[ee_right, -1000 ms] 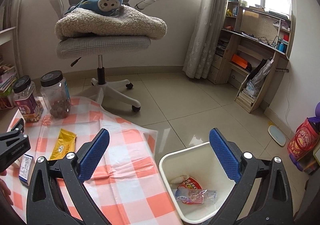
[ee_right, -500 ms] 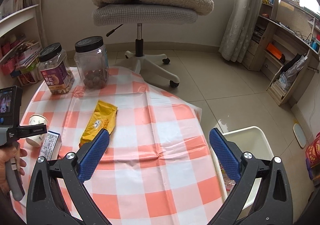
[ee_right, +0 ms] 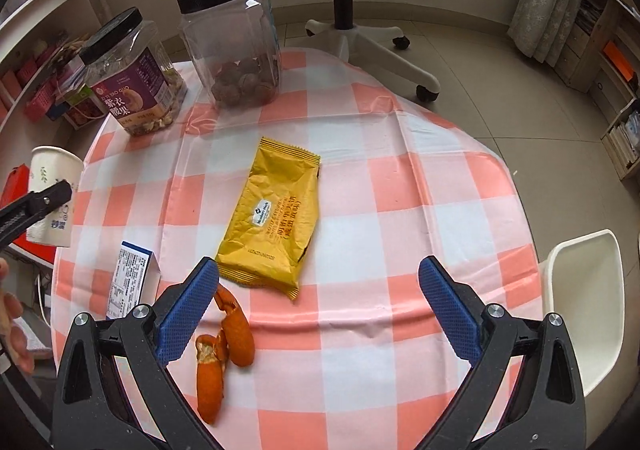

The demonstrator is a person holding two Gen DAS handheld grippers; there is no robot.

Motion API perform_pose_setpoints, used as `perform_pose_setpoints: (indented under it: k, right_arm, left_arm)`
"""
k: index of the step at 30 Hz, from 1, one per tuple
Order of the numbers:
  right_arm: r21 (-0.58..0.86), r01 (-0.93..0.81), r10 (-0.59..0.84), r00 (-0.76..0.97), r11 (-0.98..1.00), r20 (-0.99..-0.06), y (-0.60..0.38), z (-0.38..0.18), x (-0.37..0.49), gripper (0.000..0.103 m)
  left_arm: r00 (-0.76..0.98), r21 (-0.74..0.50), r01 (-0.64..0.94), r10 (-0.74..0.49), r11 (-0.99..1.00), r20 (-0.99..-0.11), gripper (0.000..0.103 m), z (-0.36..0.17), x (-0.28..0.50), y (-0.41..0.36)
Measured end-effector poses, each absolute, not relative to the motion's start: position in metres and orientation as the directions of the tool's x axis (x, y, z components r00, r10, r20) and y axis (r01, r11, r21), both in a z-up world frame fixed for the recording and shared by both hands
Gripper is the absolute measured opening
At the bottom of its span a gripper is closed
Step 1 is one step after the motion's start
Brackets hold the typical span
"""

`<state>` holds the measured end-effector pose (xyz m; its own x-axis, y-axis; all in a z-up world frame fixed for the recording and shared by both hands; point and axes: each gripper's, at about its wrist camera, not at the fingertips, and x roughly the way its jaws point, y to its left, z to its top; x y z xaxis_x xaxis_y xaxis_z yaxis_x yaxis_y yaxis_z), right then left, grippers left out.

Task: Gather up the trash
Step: 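Grasp the paper cup with the left tool while the right tool grasps the yellow packet, then carry the cup and yellow packet over the white bin and release both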

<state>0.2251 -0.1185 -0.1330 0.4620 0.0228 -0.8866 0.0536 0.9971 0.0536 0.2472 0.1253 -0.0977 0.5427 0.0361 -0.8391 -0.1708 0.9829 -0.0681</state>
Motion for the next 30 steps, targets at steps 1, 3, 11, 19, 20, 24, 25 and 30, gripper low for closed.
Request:
perform_pose_setpoints:
  k: [1,3,11,19,20,24,25,30]
  right_arm:
    - [0.050,0.048,0.023,0.449,0.998,-0.893,-0.112,-0.138,0.233,0.096]
    - [0.034,0.043,0.012,0.431,0.998,-0.902,-0.099,-0.149,0.249,0.096]
    - [-0.026,0.074,-0.050,0.335,0.997,-0.941,-0.080,-0.190,0.289,0.095]
    - [0.113,0.112,0.069,0.343,0.987,-0.937,-0.108,-0.185,0.276,0.025]
    - [0.141,0.119,0.090,0.359,0.983,-0.929,-0.114,-0.179,0.272,0.024]
    - [0.189,0.123,0.119,0.432,0.974,-0.894,-0.131,-0.147,0.250,0.024]
    - [0.188,0.116,0.117,0.452,0.975,-0.885,-0.134,-0.137,0.244,0.024]
    - [0.175,0.083,0.102,0.546,0.981,-0.831,-0.146,-0.087,0.212,0.024]
  left_arm:
    - [0.556,-0.079,-0.172,0.030,0.982,-0.831,0.064,-0.090,0.246,0.126]
    - [0.572,-0.099,-0.176,0.020,0.979,-0.820,0.065,-0.080,0.245,0.129]
    - [0.593,-0.087,-0.172,0.032,0.981,-0.805,0.065,-0.070,0.244,0.131]
    - [0.595,-0.062,-0.157,0.045,0.986,-0.802,0.065,-0.067,0.232,0.133]
    - [0.597,-0.059,-0.154,0.046,0.986,-0.801,0.065,-0.066,0.230,0.132]
    - [0.614,-0.057,-0.139,0.041,0.989,-0.788,0.065,-0.058,0.219,0.126]
    - [0.620,-0.057,-0.131,0.037,0.990,-0.783,0.065,-0.056,0.216,0.123]
    - [0.645,-0.049,-0.090,0.021,0.995,-0.764,0.065,-0.043,0.197,0.108]
